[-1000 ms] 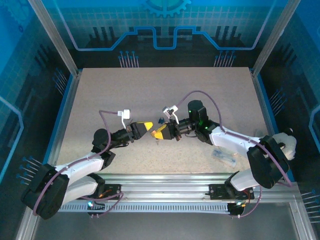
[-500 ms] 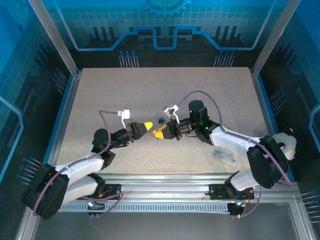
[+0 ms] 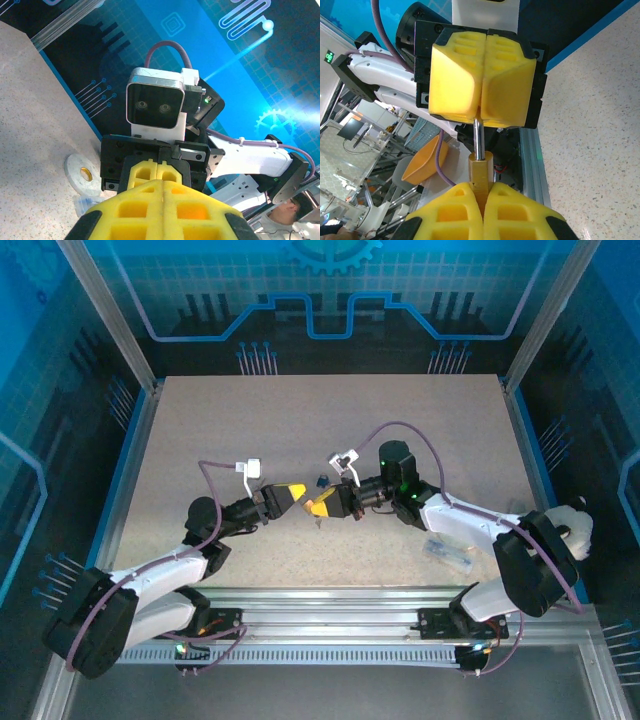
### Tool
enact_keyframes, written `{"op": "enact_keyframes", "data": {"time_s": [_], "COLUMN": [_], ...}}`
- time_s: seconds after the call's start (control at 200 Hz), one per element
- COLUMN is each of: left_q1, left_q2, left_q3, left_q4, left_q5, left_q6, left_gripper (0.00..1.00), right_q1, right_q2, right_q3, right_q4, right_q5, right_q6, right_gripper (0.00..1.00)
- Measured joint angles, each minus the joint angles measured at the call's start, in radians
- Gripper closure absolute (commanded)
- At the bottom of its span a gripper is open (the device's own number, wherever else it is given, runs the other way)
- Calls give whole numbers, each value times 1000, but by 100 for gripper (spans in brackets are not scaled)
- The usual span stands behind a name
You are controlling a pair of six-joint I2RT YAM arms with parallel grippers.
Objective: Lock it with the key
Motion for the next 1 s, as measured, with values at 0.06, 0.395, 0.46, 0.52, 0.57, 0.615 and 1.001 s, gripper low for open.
{"op": "enact_keyframes", "data": {"time_s": [0.06, 0.395, 0.46, 0.52, 0.57, 0.615, 1.001], "left_q1": [0, 0, 0, 1, 1, 1, 2], "left_q2": [0, 0, 0, 0, 0, 0, 0], "left_q3": [0, 0, 0, 0, 0, 0, -10], "left_q4": [0, 1, 1, 2, 2, 2, 20], "left_q5": [0, -1, -1, -3, -4, -5, -16], "left_q6": [0, 0, 0, 0, 0, 0, 0], "left_gripper": [100, 100, 100, 100, 100, 100, 100], "right_q1": [-1, -8, -12, -13, -14, -16, -16], "right_q2": [0, 0, 3, 8, 13, 17, 26], "right_q3": [-3, -18, -20, -20, -21, -23, -24], "right_q4": [6, 58, 73, 90, 104, 116, 148], "right_q5": [0, -1, -5, -10, -16, -19, -22], "right_q6": [6, 45, 61, 76, 89, 100, 139], "right_gripper": [100, 100, 100, 100, 100, 100, 100]}}
